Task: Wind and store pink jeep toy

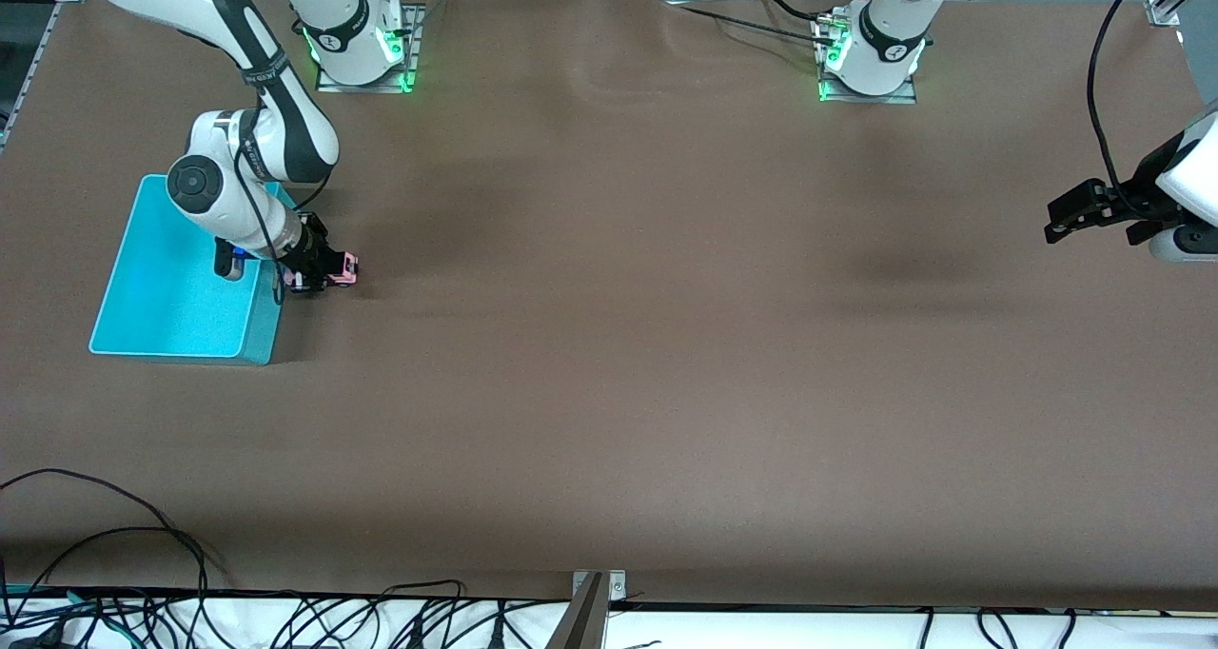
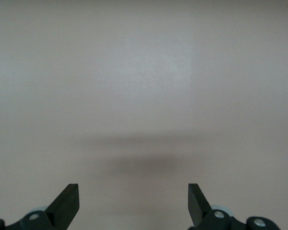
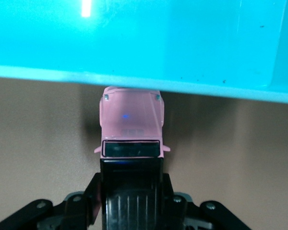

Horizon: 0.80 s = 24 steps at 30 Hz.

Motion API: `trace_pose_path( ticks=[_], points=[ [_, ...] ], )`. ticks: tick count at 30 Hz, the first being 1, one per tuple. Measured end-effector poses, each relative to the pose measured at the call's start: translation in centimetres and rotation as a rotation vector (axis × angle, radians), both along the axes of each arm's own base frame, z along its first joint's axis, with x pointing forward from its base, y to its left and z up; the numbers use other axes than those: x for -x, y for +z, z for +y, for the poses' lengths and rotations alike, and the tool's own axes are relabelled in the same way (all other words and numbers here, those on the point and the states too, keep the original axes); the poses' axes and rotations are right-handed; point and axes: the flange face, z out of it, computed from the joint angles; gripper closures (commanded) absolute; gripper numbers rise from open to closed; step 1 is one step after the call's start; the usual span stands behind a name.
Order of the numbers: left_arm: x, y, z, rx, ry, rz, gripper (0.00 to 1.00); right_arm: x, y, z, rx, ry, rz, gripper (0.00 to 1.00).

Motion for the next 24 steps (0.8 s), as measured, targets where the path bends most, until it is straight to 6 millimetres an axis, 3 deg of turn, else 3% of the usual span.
trace_pose_path(
  ticks=[16, 24],
  points=[
    [0.0, 0.0, 0.0, 0.000, 0.000, 0.000, 0.00, -2.0, 5.9, 0.1, -0.007, 0.245, -0.093, 1.00],
    [0.0, 0.0, 0.0, 0.000, 0.000, 0.000, 0.00, -4.2, 9.0, 0.3, 0.000, 0.377, -0.160, 1.00]
  ],
)
